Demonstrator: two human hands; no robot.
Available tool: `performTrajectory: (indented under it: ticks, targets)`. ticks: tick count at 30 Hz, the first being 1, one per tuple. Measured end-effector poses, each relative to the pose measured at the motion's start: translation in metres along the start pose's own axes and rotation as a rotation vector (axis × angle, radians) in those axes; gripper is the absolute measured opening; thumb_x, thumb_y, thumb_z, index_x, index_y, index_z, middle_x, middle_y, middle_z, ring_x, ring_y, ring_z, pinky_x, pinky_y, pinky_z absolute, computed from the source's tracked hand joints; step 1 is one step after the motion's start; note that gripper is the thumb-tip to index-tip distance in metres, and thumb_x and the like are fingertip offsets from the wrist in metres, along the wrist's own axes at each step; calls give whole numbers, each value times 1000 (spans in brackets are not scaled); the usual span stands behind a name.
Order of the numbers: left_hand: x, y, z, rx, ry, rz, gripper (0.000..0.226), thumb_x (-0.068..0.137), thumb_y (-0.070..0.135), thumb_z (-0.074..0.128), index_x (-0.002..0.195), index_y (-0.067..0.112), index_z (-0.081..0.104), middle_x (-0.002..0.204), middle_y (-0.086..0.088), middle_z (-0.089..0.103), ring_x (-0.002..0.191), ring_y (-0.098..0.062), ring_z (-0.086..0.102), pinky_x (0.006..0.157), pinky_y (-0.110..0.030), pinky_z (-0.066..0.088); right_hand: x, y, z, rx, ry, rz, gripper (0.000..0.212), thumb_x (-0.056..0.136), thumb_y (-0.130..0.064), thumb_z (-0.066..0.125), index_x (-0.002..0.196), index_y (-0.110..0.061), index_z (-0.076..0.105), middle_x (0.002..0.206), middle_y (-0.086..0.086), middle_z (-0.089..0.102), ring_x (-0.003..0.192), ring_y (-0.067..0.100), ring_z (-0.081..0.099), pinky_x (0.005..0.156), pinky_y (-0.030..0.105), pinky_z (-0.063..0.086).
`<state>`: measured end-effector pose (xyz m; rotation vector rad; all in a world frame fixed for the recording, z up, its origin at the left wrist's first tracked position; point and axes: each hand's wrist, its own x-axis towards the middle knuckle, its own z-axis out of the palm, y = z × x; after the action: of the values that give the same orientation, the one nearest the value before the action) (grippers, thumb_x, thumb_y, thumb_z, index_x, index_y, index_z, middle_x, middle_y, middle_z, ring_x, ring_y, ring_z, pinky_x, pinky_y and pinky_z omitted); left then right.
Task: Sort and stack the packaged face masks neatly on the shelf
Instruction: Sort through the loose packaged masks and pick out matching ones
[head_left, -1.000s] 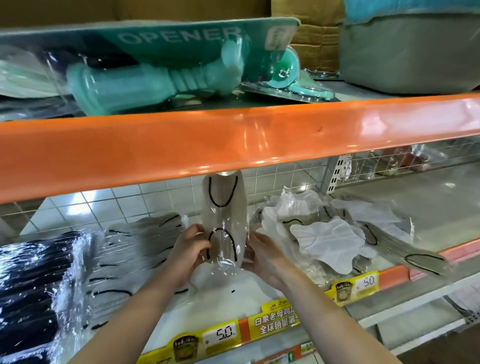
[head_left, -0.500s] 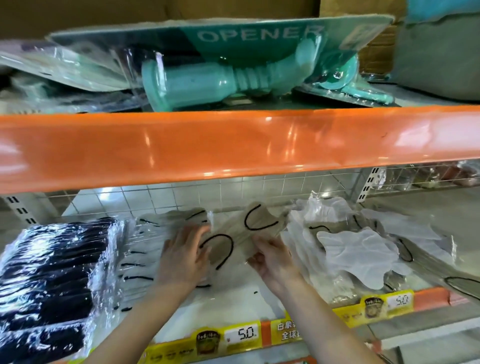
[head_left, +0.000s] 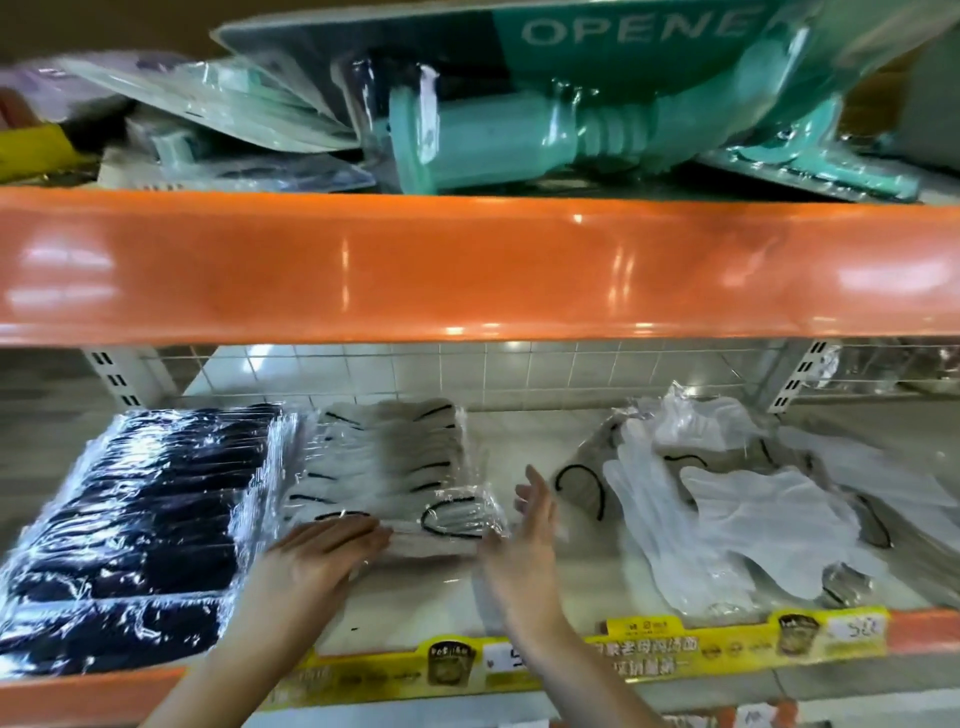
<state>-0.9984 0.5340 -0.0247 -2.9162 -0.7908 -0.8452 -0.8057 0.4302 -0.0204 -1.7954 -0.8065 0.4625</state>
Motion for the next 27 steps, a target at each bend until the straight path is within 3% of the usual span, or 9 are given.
performTrajectory:
  ticks: [2,4,8,12,15,18,20,24,27]
  targets:
    - [-10,-10,-7,6,21,-3,34,92,35,43,95,27,77,104,5,72,82,-17,71,75,-25,50,2,10,2,-202,50,-314,47,79,1,60,122,-17,55,118,3,50,106,15,49,93,28,44]
    - [-20,-14,-8,18,33,28,38,95,32,40,94,25,77,103,3,72,80,-18,71,69,-26,56,-1,17,4,-362,-38,-478,25,82,-23,55,107,-20,62,108,0,59,97,17,58,83,26,47]
    - [-35,-14,1,-14,-48,80,55,103,36,22,99,23,75,107,3,71,91,-17,70,75,-26,53,-15,25,12,-666,-296,-620,37,86,-48,45,105,-23,64,114,-2,60,103,21,61,85,30,52]
    - [-37,-21,4,-69,-215,-21,39,93,54,37,112,31,63,116,5,66,94,-16,68,74,-25,55,-20,23,18,-740,-352,-609,37,84,-47,45,104,-24,64,115,-1,58,103,23,60,79,37,53]
    - [-31,-21,3,10,-287,-48,59,63,65,47,115,38,50,114,9,65,89,-12,69,68,-26,57,-19,18,17,-766,-351,-614,35,81,-48,47,102,-27,65,113,-4,58,99,22,61,75,36,53]
    - [-25,-17,8,118,-293,-59,74,45,71,58,111,37,52,110,7,68,90,-14,69,63,-28,57,-18,15,19,-821,-358,-618,43,78,-55,46,106,-29,65,120,-4,56,107,21,58,81,36,51]
    - [-23,-17,11,178,-307,-72,71,47,70,66,108,35,61,111,5,68,93,-17,69,62,-30,58,-18,15,20,-834,-393,-587,56,77,-62,43,117,-27,61,134,0,48,123,25,47,95,40,45]
    - [-23,-15,10,239,-258,-95,47,69,48,43,105,29,67,111,2,68,98,-22,68,66,-35,57,-18,10,19,-867,-492,-517,60,84,-58,46,133,-25,48,150,4,27,139,27,26,109,41,29]
    - [-25,-15,12,252,-274,-96,46,60,35,73,105,24,71,113,-1,68,101,-25,67,73,-39,57,-22,9,21,-888,-433,-536,57,77,-59,42,121,-26,57,139,4,45,126,28,46,95,41,45]
